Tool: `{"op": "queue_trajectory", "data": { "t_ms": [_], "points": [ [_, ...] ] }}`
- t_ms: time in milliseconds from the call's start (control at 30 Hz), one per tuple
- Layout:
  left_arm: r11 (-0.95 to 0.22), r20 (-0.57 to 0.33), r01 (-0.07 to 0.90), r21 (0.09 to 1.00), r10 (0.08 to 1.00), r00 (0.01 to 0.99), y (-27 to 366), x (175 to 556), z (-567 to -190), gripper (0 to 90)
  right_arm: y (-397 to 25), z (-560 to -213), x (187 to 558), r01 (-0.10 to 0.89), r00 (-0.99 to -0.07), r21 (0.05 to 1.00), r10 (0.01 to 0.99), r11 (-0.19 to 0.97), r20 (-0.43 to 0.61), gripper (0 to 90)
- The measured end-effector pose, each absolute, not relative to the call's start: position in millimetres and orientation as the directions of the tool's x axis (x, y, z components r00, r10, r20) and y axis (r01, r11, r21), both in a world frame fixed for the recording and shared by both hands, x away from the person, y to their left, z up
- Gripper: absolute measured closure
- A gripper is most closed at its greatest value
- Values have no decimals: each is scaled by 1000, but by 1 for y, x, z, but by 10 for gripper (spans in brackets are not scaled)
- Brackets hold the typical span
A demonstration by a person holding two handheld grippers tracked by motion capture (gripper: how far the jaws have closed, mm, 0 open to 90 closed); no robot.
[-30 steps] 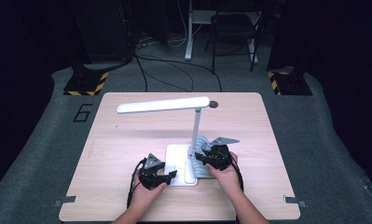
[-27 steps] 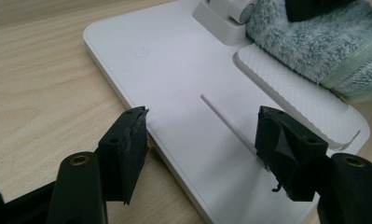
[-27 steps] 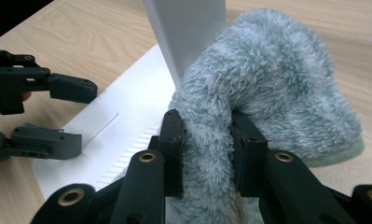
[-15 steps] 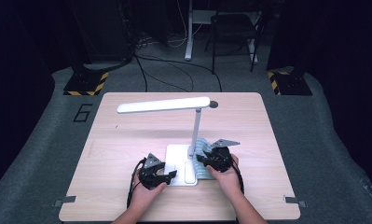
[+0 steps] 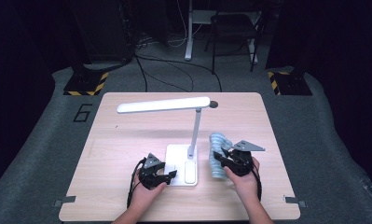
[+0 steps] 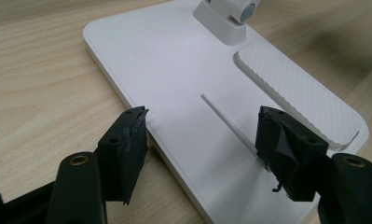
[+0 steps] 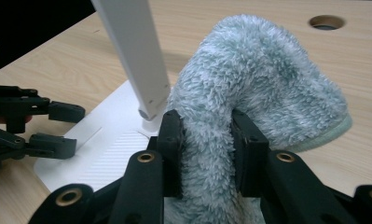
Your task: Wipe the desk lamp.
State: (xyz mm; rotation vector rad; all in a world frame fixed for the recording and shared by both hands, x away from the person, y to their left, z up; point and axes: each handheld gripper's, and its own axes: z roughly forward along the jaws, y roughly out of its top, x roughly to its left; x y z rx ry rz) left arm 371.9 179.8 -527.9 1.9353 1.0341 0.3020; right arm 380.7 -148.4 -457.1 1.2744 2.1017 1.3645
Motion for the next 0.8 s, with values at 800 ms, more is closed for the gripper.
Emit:
{"op": "queue_trajectory", "data": {
  "t_ms": [800],
  "points": [
    [-242, -196, 554, 797, 763, 616, 180, 373, -528, 339, -203, -496, 372, 592, -397, 792, 909, 151, 123, 660]
  ]
}}
